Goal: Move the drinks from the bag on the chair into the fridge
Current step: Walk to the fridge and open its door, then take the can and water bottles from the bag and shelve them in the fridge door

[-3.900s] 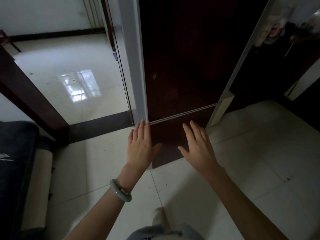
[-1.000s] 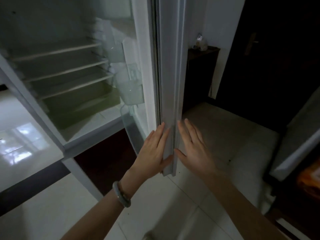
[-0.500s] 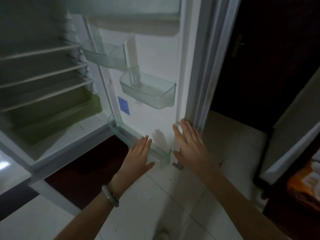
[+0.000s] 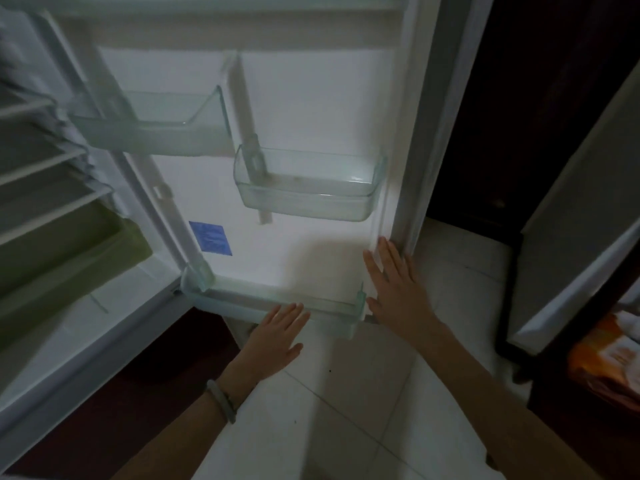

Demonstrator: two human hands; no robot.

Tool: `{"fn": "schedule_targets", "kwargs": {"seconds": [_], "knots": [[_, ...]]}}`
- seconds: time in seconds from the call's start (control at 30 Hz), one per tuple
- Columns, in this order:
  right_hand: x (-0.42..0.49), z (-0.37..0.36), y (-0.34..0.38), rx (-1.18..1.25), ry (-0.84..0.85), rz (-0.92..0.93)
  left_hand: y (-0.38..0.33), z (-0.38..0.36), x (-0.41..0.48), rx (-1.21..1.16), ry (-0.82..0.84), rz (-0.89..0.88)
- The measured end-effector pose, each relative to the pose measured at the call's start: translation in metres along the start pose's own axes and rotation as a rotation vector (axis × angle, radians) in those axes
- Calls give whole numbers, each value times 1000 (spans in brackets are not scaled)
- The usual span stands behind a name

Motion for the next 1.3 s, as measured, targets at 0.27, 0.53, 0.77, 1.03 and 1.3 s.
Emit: {"fn": "schedule_targets", "kwargs": {"seconds": [0.27,0.53,0.77,1.03,1.3], "knots": [[34,-10,-21,57,-31,-85,17,-17,46,-17,-9,-49],[33,-6,-23,170,-106,-120,15,-17,94,33,-46,68],[23,5,-30,294,-141,-146,20,-15,125,-13,-85,107],[7,13,-47,568,-152,-309,24,-10,150,-32,-61,172],[-18,13,-73,570,-166,-412,23,-18,151,18,-39,228]]}}
Point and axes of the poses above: each hand's wrist, its own x-axis towards the middle knuckle, its own z-axis out of the back of the hand, y = z × x, the point moved 6 cm from there along x, towards the middle knuckle, and after that the axes turned 2 degrees about -x, right-handed, at the moved point
